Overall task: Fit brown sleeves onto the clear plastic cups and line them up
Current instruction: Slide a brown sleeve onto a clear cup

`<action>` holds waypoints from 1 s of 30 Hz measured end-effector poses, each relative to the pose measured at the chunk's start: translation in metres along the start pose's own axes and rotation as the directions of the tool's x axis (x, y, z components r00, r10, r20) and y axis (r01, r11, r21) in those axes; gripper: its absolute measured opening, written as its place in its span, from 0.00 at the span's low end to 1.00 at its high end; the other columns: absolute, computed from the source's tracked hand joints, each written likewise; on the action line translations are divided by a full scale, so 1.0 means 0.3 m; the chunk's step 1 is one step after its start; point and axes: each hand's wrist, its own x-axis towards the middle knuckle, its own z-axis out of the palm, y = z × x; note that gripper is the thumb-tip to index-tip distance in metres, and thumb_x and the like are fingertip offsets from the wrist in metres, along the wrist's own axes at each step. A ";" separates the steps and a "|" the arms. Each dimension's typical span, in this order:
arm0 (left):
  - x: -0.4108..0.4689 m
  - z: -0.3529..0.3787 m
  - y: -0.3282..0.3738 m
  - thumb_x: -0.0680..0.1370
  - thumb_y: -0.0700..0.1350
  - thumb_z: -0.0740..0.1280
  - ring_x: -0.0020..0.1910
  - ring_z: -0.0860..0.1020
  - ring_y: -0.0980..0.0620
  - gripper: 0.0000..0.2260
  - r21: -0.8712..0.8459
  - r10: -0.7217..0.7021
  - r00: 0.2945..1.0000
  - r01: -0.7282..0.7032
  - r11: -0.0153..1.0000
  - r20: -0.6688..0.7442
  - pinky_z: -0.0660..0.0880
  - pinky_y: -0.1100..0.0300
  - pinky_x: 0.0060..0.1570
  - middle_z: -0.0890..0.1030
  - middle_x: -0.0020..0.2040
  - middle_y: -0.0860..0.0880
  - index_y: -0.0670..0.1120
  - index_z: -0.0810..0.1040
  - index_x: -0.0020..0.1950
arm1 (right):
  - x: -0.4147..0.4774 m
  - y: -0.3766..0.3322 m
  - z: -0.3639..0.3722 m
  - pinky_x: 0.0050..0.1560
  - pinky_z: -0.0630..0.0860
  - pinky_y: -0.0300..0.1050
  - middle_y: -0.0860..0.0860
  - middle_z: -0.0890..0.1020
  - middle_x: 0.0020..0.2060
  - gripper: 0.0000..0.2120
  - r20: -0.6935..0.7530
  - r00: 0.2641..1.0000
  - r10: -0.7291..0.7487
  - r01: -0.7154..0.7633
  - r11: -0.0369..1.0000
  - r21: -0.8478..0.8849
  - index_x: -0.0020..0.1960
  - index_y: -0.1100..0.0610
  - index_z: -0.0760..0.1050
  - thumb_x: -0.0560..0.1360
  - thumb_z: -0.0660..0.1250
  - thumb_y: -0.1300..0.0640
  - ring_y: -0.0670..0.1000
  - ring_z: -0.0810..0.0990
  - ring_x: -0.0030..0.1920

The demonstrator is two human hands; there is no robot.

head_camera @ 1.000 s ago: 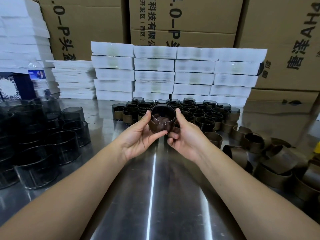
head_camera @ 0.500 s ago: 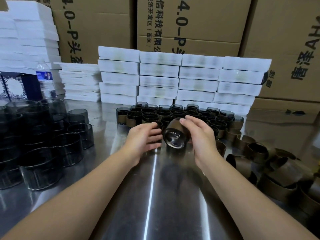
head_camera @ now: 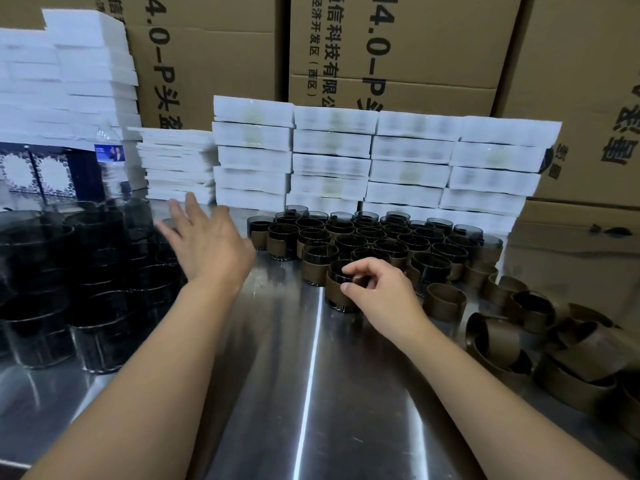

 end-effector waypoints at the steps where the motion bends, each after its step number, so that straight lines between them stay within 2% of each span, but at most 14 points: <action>1: 0.005 -0.003 -0.005 0.76 0.49 0.66 0.77 0.44 0.37 0.24 0.035 -0.037 0.999 0.035 0.999 0.040 0.40 0.37 0.73 0.50 0.78 0.38 0.45 0.68 0.71 | 0.000 0.000 -0.002 0.37 0.64 0.32 0.44 0.75 0.40 0.10 0.003 1.000 0.000 0.000 1.000 0.000 0.44 0.44 0.77 0.72 0.71 0.59 0.40 0.69 0.33; 4: 0.021 -0.028 -0.015 0.76 0.49 0.66 0.77 0.42 0.36 0.21 0.082 -0.063 0.998 0.060 0.995 0.029 0.40 0.35 0.72 0.49 0.78 0.37 0.44 0.70 0.68 | -0.001 -0.001 -0.003 0.37 0.64 0.32 0.44 0.75 0.41 0.11 0.009 1.000 -0.004 0.004 1.000 -0.007 0.42 0.42 0.76 0.72 0.71 0.58 0.40 0.69 0.33; 8: 0.066 -0.097 -0.055 0.75 0.49 0.68 0.77 0.43 0.37 0.23 0.072 -0.083 0.983 0.095 0.993 -0.163 0.40 0.34 0.71 0.51 0.78 0.36 0.43 0.71 0.68 | -0.002 -0.005 0.001 0.37 0.64 0.32 0.43 0.75 0.41 0.11 0.019 1.000 -0.007 0.008 1.000 -0.028 0.40 0.41 0.75 0.72 0.71 0.57 0.41 0.70 0.34; 10: 0.090 -0.124 -0.080 0.74 0.48 0.68 0.77 0.44 0.37 0.25 0.048 -0.150 0.968 0.163 0.985 -0.200 0.42 0.32 0.71 0.52 0.78 0.37 0.43 0.71 0.69 | 0.000 -0.007 -0.001 0.36 0.63 0.30 0.43 0.75 0.41 0.11 0.028 1.000 -0.005 0.006 1.000 -0.029 0.40 0.41 0.75 0.73 0.71 0.57 0.40 0.70 0.34; 12: 0.111 -0.138 -0.110 0.75 0.49 0.67 0.77 0.46 0.37 0.26 0.017 -0.234 0.960 0.239 0.971 -0.156 0.47 0.30 0.70 0.53 0.78 0.37 0.43 0.69 0.71 | 0.001 -0.009 -0.002 0.36 0.63 0.30 0.43 0.75 0.41 0.10 0.037 0.999 -0.002 0.003 1.000 -0.030 0.41 0.42 0.76 0.73 0.71 0.58 0.40 0.70 0.34; 15: 0.136 -0.141 -0.150 0.75 0.56 0.67 0.76 0.52 0.35 0.26 0.021 -0.315 0.949 0.316 0.949 -0.024 0.52 0.32 0.70 0.58 0.76 0.38 0.41 0.72 0.68 | -0.001 -0.011 -0.003 0.37 0.63 0.30 0.44 0.75 0.42 0.09 0.048 0.999 -0.007 0.008 1.000 -0.027 0.42 0.44 0.76 0.73 0.71 0.58 0.40 0.69 0.34; 17: 0.146 -0.135 -0.166 0.74 0.59 0.67 0.74 0.57 0.34 0.29 0.067 -0.329 0.944 0.326 0.943 0.036 0.54 0.35 0.71 0.61 0.74 0.36 0.40 0.72 0.67 | -0.002 -0.014 -0.003 0.36 0.64 0.29 0.43 0.74 0.42 0.08 0.055 0.998 -0.009 0.010 1.000 -0.025 0.42 0.44 0.77 0.73 0.70 0.58 0.40 0.69 0.34; 21: 0.148 -0.133 -0.179 0.74 0.61 0.68 0.69 0.64 0.32 0.31 0.098 -0.330 0.941 0.323 0.941 0.070 0.57 0.37 0.70 0.66 0.70 0.34 0.39 0.72 0.67 | -0.007 -0.019 -0.004 0.35 0.65 0.25 0.44 0.75 0.43 0.07 0.062 0.998 -0.015 0.017 1.000 -0.026 0.43 0.46 0.77 0.73 0.70 0.58 0.40 0.69 0.33; 23: 0.156 -0.131 -0.193 0.75 0.57 0.69 0.67 0.66 0.33 0.27 0.115 -0.315 0.946 0.306 0.945 0.074 0.61 0.40 0.69 0.69 0.67 0.33 0.39 0.74 0.65 | -0.009 -0.022 -0.005 0.35 0.65 0.25 0.44 0.75 0.42 0.07 0.067 0.998 -0.015 0.016 1.000 -0.019 0.43 0.46 0.77 0.73 0.70 0.58 0.39 0.69 0.33; 25: 0.167 -0.128 -0.211 0.74 0.46 0.69 0.66 0.68 0.35 0.20 0.110 -0.273 0.957 0.262 0.959 0.095 0.65 0.44 0.67 0.72 0.64 0.34 0.39 0.76 0.64 | -0.011 -0.023 -0.004 0.36 0.65 0.24 0.44 0.75 0.42 0.07 0.071 0.997 -0.015 0.016 1.000 -0.014 0.43 0.46 0.77 0.73 0.70 0.58 0.39 0.69 0.33; 27: 0.172 -0.125 -0.222 0.72 0.39 0.69 0.65 0.69 0.35 0.19 0.060 -0.243 0.964 0.237 0.970 0.112 0.67 0.45 0.66 0.73 0.64 0.35 0.40 0.77 0.64 | -0.010 -0.023 -0.005 0.35 0.65 0.24 0.44 0.74 0.42 0.07 0.070 0.997 -0.016 0.018 1.000 -0.020 0.43 0.46 0.77 0.73 0.70 0.58 0.39 0.69 0.33; 30: 0.174 -0.125 -0.237 0.72 0.36 0.68 0.66 0.69 0.37 0.20 0.014 -0.250 0.964 0.250 0.968 0.084 0.67 0.47 0.66 0.74 0.65 0.36 0.42 0.77 0.64 | -0.010 -0.023 -0.004 0.35 0.65 0.25 0.43 0.74 0.41 0.07 0.071 0.997 -0.020 0.021 1.000 -0.014 0.43 0.47 0.77 0.73 0.70 0.58 0.40 0.69 0.33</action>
